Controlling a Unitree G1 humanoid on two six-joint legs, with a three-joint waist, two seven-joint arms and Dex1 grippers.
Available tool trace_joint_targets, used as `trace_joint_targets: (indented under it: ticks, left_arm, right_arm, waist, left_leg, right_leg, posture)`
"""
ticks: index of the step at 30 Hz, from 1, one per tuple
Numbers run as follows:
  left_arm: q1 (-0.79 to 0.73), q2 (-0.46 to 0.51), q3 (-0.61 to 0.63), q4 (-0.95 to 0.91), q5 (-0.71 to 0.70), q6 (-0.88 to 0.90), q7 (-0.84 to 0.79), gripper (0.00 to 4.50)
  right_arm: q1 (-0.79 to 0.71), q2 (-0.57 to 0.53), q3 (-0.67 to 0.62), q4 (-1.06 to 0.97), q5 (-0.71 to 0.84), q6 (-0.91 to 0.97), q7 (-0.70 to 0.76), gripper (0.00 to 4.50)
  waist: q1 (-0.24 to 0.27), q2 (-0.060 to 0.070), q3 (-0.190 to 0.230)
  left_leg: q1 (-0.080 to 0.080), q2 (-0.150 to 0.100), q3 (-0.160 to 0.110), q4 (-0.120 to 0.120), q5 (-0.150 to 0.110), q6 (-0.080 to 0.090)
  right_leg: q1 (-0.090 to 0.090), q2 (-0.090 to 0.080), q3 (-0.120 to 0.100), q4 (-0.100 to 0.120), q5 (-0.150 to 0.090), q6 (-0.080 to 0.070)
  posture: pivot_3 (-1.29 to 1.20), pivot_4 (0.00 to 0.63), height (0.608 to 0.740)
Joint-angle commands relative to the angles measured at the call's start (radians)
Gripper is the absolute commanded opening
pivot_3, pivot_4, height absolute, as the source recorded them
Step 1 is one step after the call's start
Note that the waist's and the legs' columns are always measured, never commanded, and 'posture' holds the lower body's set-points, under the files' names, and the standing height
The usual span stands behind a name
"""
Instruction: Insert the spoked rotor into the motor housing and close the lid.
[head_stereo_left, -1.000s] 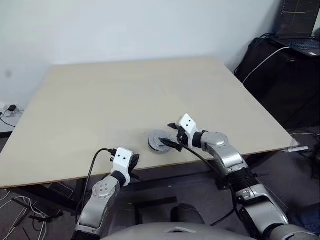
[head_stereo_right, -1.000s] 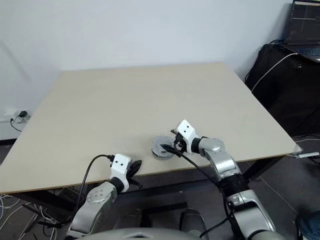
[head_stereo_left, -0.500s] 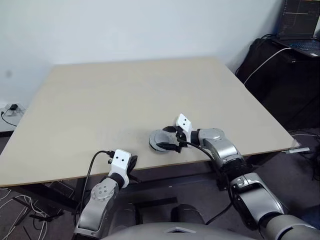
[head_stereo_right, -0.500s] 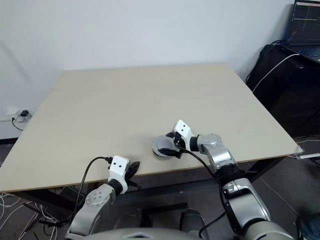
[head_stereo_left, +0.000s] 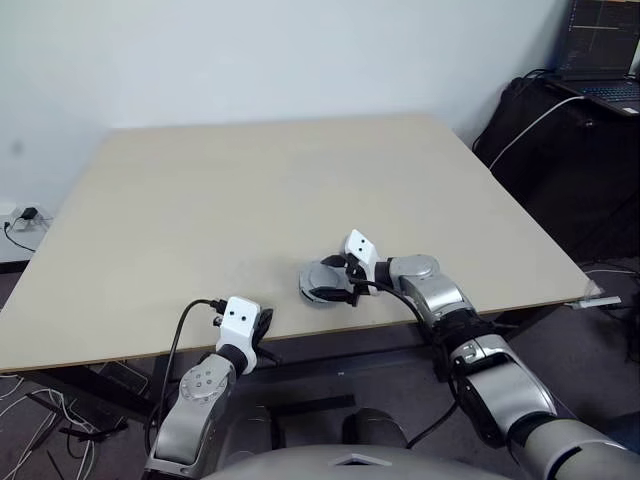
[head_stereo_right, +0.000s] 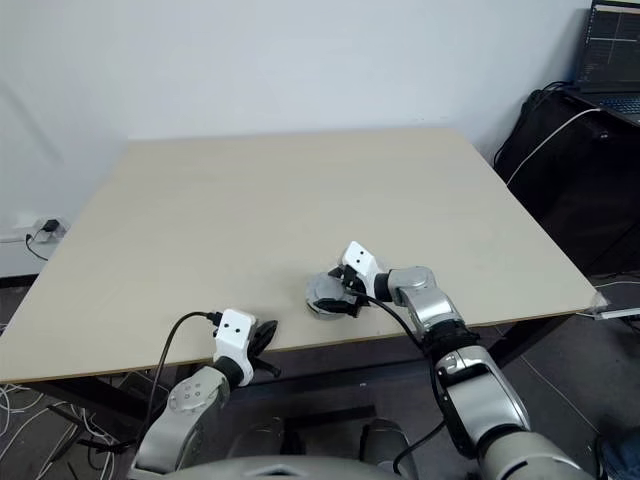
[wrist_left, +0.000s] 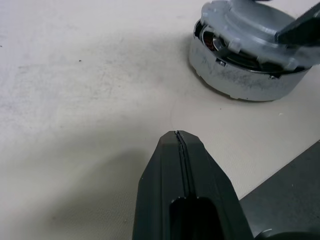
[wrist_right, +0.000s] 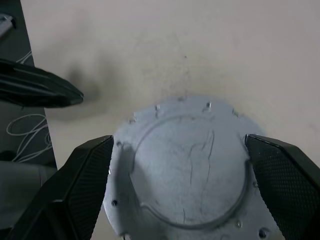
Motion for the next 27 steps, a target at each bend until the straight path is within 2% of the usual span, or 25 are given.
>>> trace_joint_targets:
  ticks: [1, 4, 6, 14, 26, 27]
  left_arm:
    - [-0.003, 0.004, 0.01, -0.053, -0.004, 0.002, 0.004, 0.0]
    - [-0.004, 0.003, 0.011, -0.055, -0.004, 0.005, 0.004, 0.0]
    - [-0.003, 0.003, 0.011, -0.057, -0.004, 0.006, 0.003, 0.0]
    - [0.001, 0.0, 0.007, -0.061, -0.003, 0.009, 0.004, 0.0]
    - [-0.004, -0.002, -0.002, -0.054, -0.001, 0.009, -0.001, 0.0]
    - [-0.004, -0.002, -0.003, -0.055, -0.001, 0.01, -0.001, 0.0]
  right_arm:
    - [-0.03, 0.0, -0.015, 0.009, -0.006, -0.031, 0.009, 4.49]
    - [-0.033, 0.001, -0.015, 0.019, -0.009, -0.037, 0.007, 4.49]
    - [-0.032, 0.003, -0.019, 0.02, -0.009, -0.044, -0.001, 4.09]
    - [-0.016, 0.02, -0.045, -0.005, 0.01, -0.038, -0.021, 1.61]
    - [0.005, 0.031, -0.066, -0.057, 0.028, -0.002, -0.036, 1.61]
    - [0.002, 0.031, -0.07, -0.057, 0.032, 0.005, -0.036, 1.78]
  waist:
    - [0.0, 0.0, 0.0]
    - [0.0, 0.0, 0.0]
    - [0.0, 0.0, 0.0]
    - [-0.002, 0.001, 0.0]
    - [0.0, 0.001, 0.0]
    - [-0.001, 0.001, 0.0]
  left_leg:
    - [0.0, 0.0, 0.0, 0.0, 0.0, 0.0]
    - [0.0, 0.0, 0.0, 0.0, 0.0, 0.0]
    - [0.0, 0.0, 0.0, 0.0, 0.0, 0.0]
    - [0.0, 0.0, 0.0, 0.001, 0.0, 0.0]
    - [0.0, 0.0, 0.0, 0.001, 0.0, 0.0]
    - [0.0, 0.0, 0.0, 0.001, 0.0, 0.0]
  right_leg:
    - [0.0, 0.0, 0.0, 0.0, 0.0, 0.0]
    - [0.0, 0.0, 0.0, 0.0, 0.0, 0.0]
    - [0.0, 0.0, 0.0, 0.0, 0.0, 0.0]
    - [0.0, 0.001, 0.0, 0.0, 0.0, 0.0]
    - [0.0, 0.001, 0.001, 0.0, 0.0, 0.0]
    - [0.0, 0.001, 0.001, 0.001, 0.001, 0.0]
  posture:
    - [0.0, 0.0, 0.74]
    - [0.0, 0.0, 0.74]
    - [0.0, 0.0, 0.74]
    - [0.0, 0.0, 0.74]
    - [0.0, 0.0, 0.74]
    - [0.0, 0.0, 0.74]
